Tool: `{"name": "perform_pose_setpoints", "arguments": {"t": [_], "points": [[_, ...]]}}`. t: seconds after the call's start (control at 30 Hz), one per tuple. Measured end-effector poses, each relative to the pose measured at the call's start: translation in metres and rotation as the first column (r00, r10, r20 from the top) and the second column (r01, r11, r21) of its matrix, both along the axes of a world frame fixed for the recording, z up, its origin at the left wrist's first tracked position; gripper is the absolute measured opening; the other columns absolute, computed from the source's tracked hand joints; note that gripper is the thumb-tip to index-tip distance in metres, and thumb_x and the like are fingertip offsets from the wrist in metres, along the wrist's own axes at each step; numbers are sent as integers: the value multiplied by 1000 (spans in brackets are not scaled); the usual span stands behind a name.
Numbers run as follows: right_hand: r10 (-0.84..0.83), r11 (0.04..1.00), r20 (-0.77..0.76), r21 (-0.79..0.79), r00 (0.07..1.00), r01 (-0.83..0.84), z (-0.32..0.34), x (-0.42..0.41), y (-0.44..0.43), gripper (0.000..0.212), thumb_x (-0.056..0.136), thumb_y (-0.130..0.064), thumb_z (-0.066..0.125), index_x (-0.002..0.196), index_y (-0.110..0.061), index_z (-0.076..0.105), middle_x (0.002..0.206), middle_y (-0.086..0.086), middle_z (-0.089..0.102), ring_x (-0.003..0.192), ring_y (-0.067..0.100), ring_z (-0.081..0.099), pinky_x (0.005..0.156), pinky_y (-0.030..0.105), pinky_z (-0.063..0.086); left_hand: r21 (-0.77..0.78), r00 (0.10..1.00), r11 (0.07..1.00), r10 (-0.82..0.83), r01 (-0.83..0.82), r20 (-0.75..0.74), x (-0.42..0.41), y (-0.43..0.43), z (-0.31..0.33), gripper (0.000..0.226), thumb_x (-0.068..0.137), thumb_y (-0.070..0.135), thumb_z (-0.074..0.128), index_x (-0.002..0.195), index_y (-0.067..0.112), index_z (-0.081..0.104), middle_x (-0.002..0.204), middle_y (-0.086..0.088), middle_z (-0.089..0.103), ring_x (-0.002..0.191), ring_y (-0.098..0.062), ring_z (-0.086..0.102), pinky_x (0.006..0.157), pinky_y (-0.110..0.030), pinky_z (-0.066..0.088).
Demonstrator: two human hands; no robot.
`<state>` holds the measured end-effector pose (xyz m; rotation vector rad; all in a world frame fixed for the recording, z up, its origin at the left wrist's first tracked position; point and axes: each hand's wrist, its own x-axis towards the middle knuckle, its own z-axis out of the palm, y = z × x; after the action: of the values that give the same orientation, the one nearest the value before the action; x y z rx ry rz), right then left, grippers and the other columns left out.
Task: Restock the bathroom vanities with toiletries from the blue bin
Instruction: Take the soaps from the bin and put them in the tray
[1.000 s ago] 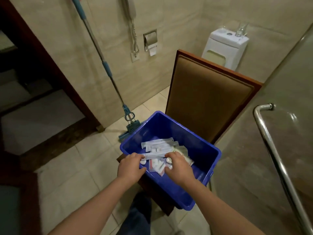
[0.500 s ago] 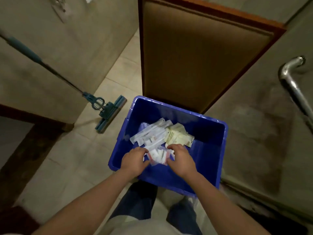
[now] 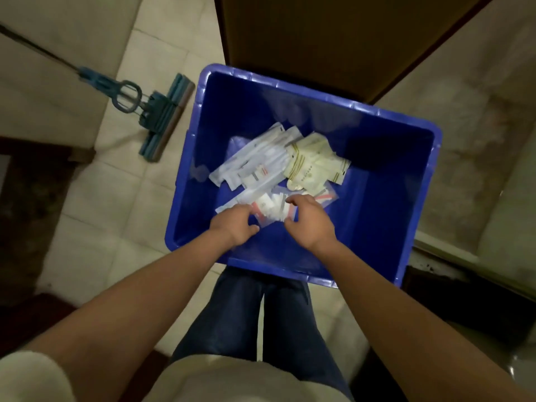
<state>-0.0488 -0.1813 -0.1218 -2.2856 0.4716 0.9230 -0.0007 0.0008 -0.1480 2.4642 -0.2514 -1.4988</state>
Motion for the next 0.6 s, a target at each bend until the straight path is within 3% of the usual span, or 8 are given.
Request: {"name": "perform_pose_setpoints", "arguments": {"t": [0.4,0.6], "points": [[26,997,28,72,999,-28,-37,16,10,47,90,-20,59,136,-21,50,139,2,49,121,22,51,91,44,51,76,995,997,2,-10,103,10,8,-29,44,88,24,64,130,25,51,138,-2,44,118,-27,52,89,-43,51],[28,997,26,69,999,-29,-47,15,9,47,90,-20,60,135,-20,50,137,2,49,119,21,51,91,44,51,182,989,979,-109,88,105,12,3,-37,43,89,19,63,129,20,47,136,-7,38,106,-32,56,75,-40,51]]}}
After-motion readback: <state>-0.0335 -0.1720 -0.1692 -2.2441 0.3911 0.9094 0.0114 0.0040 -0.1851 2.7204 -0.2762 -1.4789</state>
